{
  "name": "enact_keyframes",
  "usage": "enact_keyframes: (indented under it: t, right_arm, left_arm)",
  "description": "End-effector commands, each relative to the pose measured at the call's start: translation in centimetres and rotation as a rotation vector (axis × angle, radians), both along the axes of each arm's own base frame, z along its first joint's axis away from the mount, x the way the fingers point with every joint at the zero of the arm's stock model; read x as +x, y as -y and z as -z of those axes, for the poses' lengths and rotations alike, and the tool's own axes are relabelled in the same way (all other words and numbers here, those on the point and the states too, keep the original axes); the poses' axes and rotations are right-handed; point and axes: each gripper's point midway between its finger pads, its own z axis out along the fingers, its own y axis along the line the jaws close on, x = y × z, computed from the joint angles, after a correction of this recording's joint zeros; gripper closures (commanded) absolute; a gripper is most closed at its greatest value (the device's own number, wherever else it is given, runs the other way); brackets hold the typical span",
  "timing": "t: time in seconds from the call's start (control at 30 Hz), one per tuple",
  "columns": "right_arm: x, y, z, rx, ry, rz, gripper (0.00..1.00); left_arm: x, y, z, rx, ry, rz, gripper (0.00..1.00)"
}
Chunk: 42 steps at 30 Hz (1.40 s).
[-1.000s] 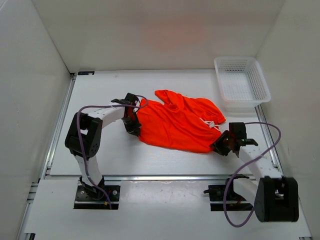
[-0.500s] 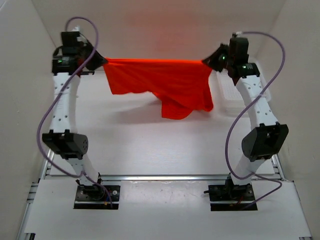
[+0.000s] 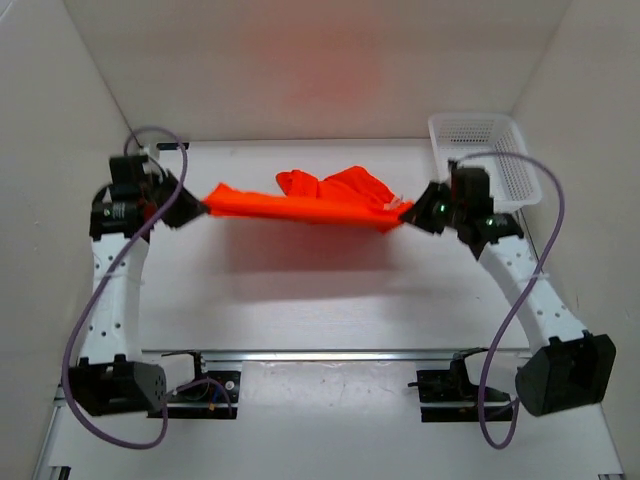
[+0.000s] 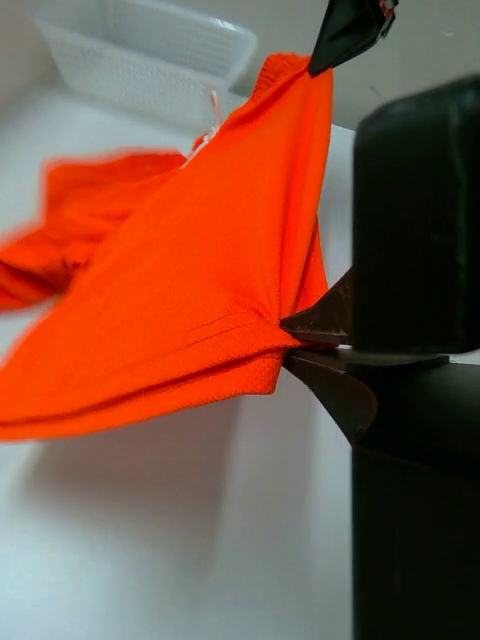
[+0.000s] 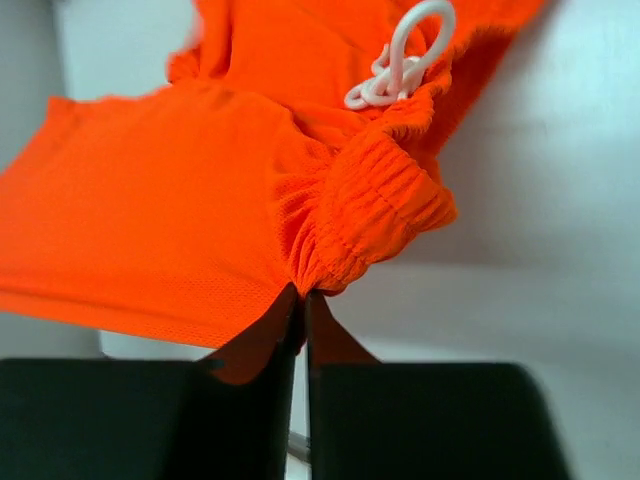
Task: Fold and stack the shorts
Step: Flatten the shorts out
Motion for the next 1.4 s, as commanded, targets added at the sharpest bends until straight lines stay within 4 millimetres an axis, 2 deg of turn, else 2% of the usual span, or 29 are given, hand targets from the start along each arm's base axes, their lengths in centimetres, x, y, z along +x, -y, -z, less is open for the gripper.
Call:
enact_keyframes:
  t: [0.0,0.03,0.1,0.17,0.3,0.33,0.4,0.47,0.53,0.57,0.63,0.67,0.7,0.73,0.77,0.8,0.83,0.87,0.9,0.93,0.97,1.03,1.07,1.1,1.17,1.2,1.23,1.3,1.37]
  right_arm:
    - [-4.5,2.6,6.4,-0.095,-0.091,0.034,0.87]
    - [-6.6,2.9,7.2,-0.091,-0.113,0.023,0.68]
    - [-9.2,3.9,9.3,-0.119,-0.159,0.040,0.30]
    - [-10.4,4.7,9.7,-0.142,-0.176,0.062,0.14]
    - [-9.7,6.1,8.1,-0.189,-0.143,0.107,0.12]
    - [-9.3,6.1,7.9,-0.195,-0.142,0.114,0.12]
    - [-8.5,5.8,7.7,-0.210,-0.154,0.087,0.12]
    - [-7.1,5.4,8.4,-0.218,-0.183,0.070,0.14]
    - [-5.9,4.6,7.9,-0.203,-0.178,0.037,0.21]
    - [-5.2,4.5,8.7,-0.212,-0.216,0.034,0.21]
    - [-3.4,4.1,7.6,-0.216,-0.188,0.027,0.25]
    - [-2.3,4.0,8.2,-0.234,-0.203,0.012,0.30]
    - [-1.5,4.1,8.1,-0.259,-0.202,0.010,0.37]
    - [0.5,4.2,5.9,-0.277,-0.152,0.020,0.42]
    - [1.5,4.6,7.5,-0.333,-0.213,0.017,0.48]
    - [2.5,4.9,7.6,-0.365,-0.221,0.020,0.51]
    - [4.7,5.1,7.7,-0.403,-0.229,0.032,0.60]
    - [5.4,5.3,8.1,-0.433,-0.245,0.018,0.62]
    - [6.2,5.2,8.4,-0.444,-0.255,0.007,0.64]
    - [7.1,5.0,10.3,-0.461,-0.302,-0.010,0.66]
    - [8.7,4.5,9.4,-0.470,-0.265,-0.010,0.66]
    - [10.0,4.4,11.5,-0.495,-0.316,-0.022,0.60]
    - [11.5,3.9,10.6,-0.502,-0.279,-0.014,0.47]
    - [12.2,3.9,12.4,-0.525,-0.315,-0.025,0.43]
    - [14.3,3.2,11.9,-0.539,-0.288,-0.027,0.32]
    - [14.8,3.1,12.3,-0.541,-0.297,-0.029,0.30]
    - [15.5,2.7,14.3,-0.558,-0.323,-0.038,0.29]
    - [17.0,2.0,14.5,-0.543,-0.312,-0.045,0.29]
    - [17.3,1.5,16.9,-0.533,-0.359,-0.061,0.29]
  left_arm:
    - [-4.3,-1.2,6.2,0.018,-0.131,-0.083,0.86]
    - [-6.1,-1.0,9.8,0.005,-0.217,-0.088,0.72]
    - [-7.9,-0.3,11.1,-0.021,-0.241,-0.076,0.19]
    - [-7.6,-1.0,11.5,-0.005,-0.257,-0.104,0.18]
    - [-5.1,-1.6,9.7,0.025,-0.235,-0.090,0.16]
    - [-4.2,-1.0,8.4,0.030,-0.206,-0.066,0.20]
    - [-2.9,-0.2,8.5,0.048,-0.227,-0.015,0.25]
    - [-1.1,1.7,7.3,0.078,-0.188,0.072,0.29]
    - [1.0,3.2,8.5,0.113,-0.233,0.134,0.31]
    - [2.2,4.9,7.2,0.133,-0.195,0.184,0.31]
    - [4.4,6.3,8.6,0.171,-0.231,0.207,0.29]
    - [5.7,8.0,7.1,0.172,-0.188,0.240,0.25]
    - [7.1,8.9,9.1,0.178,-0.242,0.258,0.20]
    - [7.9,9.6,9.5,0.182,-0.261,0.272,0.14]
    - [8.8,10.3,10.2,0.199,-0.284,0.280,0.07]
    - [10.8,10.6,8.3,0.204,-0.238,0.267,0.07]
    - [11.5,11.2,11.8,0.234,-0.339,0.291,0.07]
    - [12.1,12.0,12.6,0.240,-0.359,0.306,0.07]
    - [13.8,12.5,11.0,0.234,-0.311,0.302,0.07]
    - [14.6,13.2,13.6,0.253,-0.360,0.311,0.07]
    - [15.4,13.2,14.2,0.262,-0.360,0.304,0.07]
    - [16.9,14.3,14.2,0.260,-0.328,0.313,0.07]
    - [17.5,14.5,16.1,0.264,-0.357,0.316,0.07]
    - [18.5,14.8,15.6,0.259,-0.325,0.313,0.09]
    - [19.3,15.2,17.8,0.261,-0.346,0.328,0.09]
    - [19.7,15.3,18.2,0.261,-0.344,0.328,0.09]
    - [20.4,15.5,18.1,0.258,-0.322,0.326,0.09]
    - [20.8,15.8,20.2,0.254,-0.345,0.334,0.07]
    - [21.0,16.2,21.4,0.236,-0.359,0.340,0.07]
